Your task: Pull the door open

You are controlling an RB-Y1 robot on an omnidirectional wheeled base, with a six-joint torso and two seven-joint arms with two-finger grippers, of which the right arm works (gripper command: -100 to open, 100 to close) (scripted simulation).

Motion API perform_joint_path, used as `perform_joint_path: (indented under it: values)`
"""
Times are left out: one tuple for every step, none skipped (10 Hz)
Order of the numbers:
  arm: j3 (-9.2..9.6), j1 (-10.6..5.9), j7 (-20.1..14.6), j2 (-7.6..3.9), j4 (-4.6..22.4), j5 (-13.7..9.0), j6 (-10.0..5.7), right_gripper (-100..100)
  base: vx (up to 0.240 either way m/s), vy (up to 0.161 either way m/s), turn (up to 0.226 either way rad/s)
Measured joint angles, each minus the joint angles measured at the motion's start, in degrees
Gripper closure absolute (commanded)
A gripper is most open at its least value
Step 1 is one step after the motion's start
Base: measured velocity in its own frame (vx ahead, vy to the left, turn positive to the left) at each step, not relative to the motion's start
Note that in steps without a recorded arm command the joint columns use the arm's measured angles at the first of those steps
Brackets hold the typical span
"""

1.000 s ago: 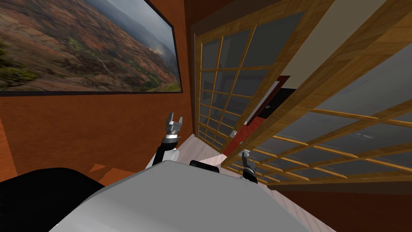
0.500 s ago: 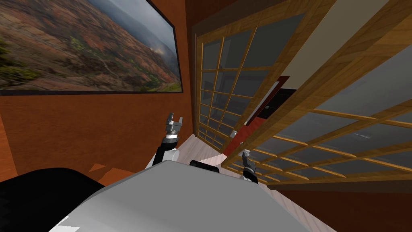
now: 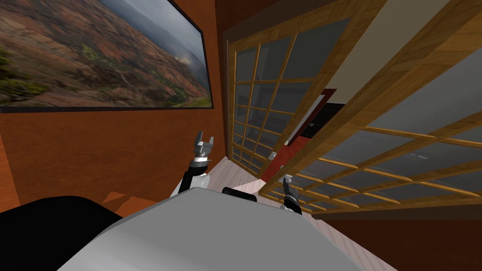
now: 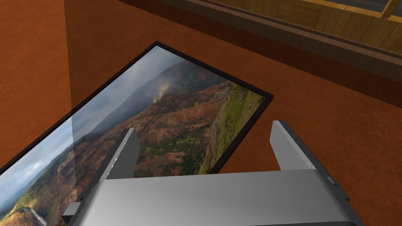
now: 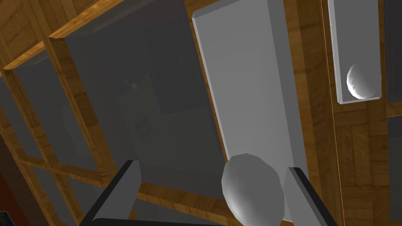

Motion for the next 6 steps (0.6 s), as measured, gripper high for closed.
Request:
perform_joint_path:
  values:
    - [-0.12, 0.22, 0.01, 0.13, -0.56, -0.03, 0.03, 100, -0.005, 0.012, -0.012]
    - [0.11, -1.65, -0.59, -0.46, 2.86, 0.07, -1.57, 100, 0.015, -0.001, 0.012]
    - [-0.29, 0.32, 0.1, 0.33, -0.12, -0.04, -0.71, 100, -0.015, 0.026, 0.066]
    - [0.01, 0.28, -0.67, 0.62, -0.93, 0.07, -0.6, 100, -0.027, 0.025, 0.045]
    - [0.27, -0.2, -1.72, 0.66, -0.86, 0.16, -1.13, 100, -0.022, -0.005, 0.029]
    - [0.54, -0.53, -3.05, 0.5, -0.47, 0.21, -1.53, 100, -0.024, -0.017, 0.03]
